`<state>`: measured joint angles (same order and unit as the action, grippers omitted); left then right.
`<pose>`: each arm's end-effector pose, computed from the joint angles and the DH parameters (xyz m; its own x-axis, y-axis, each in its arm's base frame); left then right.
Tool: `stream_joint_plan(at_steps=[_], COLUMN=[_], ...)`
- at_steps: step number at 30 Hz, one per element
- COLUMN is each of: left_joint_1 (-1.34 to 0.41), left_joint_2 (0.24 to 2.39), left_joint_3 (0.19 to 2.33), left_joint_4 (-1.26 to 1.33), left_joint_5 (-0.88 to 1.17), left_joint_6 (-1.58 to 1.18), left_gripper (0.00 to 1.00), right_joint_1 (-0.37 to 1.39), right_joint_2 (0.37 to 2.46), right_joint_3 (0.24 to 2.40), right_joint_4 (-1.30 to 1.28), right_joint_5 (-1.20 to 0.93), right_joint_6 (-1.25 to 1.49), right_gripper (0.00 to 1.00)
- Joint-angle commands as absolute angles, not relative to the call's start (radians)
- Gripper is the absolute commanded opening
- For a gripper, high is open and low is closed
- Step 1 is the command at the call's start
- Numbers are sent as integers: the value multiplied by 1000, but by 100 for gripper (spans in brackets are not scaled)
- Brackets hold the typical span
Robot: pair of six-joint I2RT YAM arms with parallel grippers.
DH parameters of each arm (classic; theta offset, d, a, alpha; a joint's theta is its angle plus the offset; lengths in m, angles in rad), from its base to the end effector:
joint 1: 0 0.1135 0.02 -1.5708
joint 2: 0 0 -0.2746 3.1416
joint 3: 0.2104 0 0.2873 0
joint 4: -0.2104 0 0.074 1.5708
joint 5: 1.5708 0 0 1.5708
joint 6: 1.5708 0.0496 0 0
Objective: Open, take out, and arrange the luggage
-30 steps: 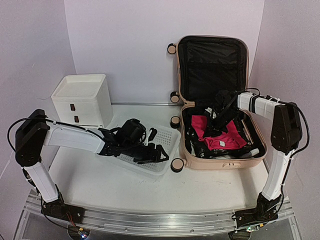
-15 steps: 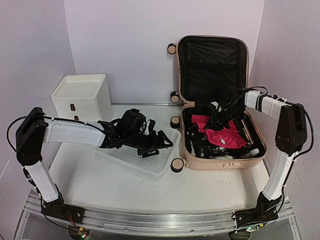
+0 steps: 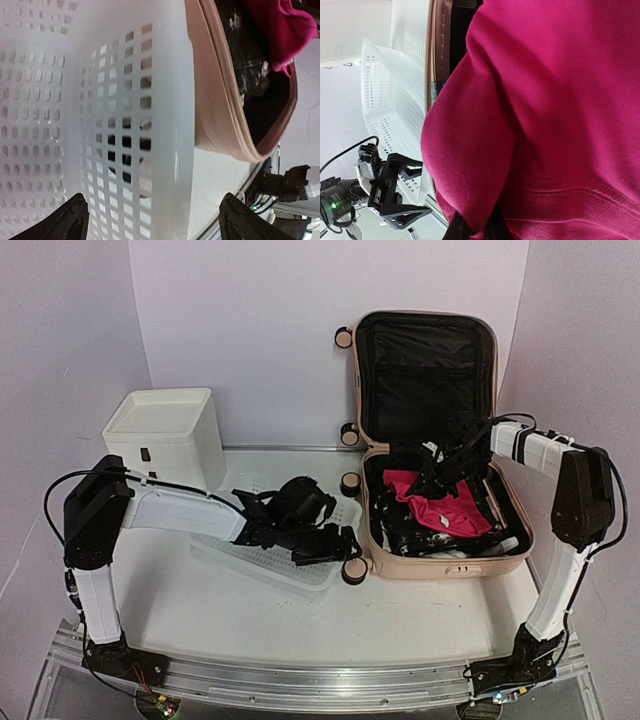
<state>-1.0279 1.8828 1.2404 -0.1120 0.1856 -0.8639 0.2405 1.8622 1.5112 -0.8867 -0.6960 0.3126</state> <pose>0.2270 -0.3940 0.1705 -0.9225 0.0823 -0.3772 0.3226 0.7009 -0.6362 0.4003 0.1309 0.2304 -0.9922 -0.0003 -0.1248 -0.0854 0.7309 0.6771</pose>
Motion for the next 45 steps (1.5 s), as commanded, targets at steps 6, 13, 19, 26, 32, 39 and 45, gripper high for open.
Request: stream_joint_plan(at_steps=[6, 13, 19, 26, 32, 39, 45], left_joint_1=[-1004, -966, -938, -883, -860, -858, -862], left_joint_2=[1979, 2051, 2109, 2179, 2205, 2245, 2081], left_joint_3=[1501, 1612, 1682, 1722, 1765, 1795, 1687], left_joint_4=[-357, -357, -342, -203, -120, -11, -5], left_joint_5=[-102, -44, -6, 96, 62, 106, 170], left_joint_6=[-693, -725, -770, -875, -937, -1035, -810], left_gripper=[72, 59, 66, 47, 37, 48, 70], right_joint_1=[238, 238, 238, 238, 238, 238, 238], right_joint_2=[1805, 1792, 1778, 1767, 1749, 1732, 1720], right_joint_3=[1493, 1477, 1469, 1457, 1439, 1398, 1377], right_joint_4=[-819, -809, -810, -794, -762, -670, -635], right_joint_5=[-749, -748, -749, -756, -758, -764, -755], right_joint_6=[326, 334, 336, 365, 400, 483, 512], right_gripper=[0, 0, 0, 0, 0, 0, 0])
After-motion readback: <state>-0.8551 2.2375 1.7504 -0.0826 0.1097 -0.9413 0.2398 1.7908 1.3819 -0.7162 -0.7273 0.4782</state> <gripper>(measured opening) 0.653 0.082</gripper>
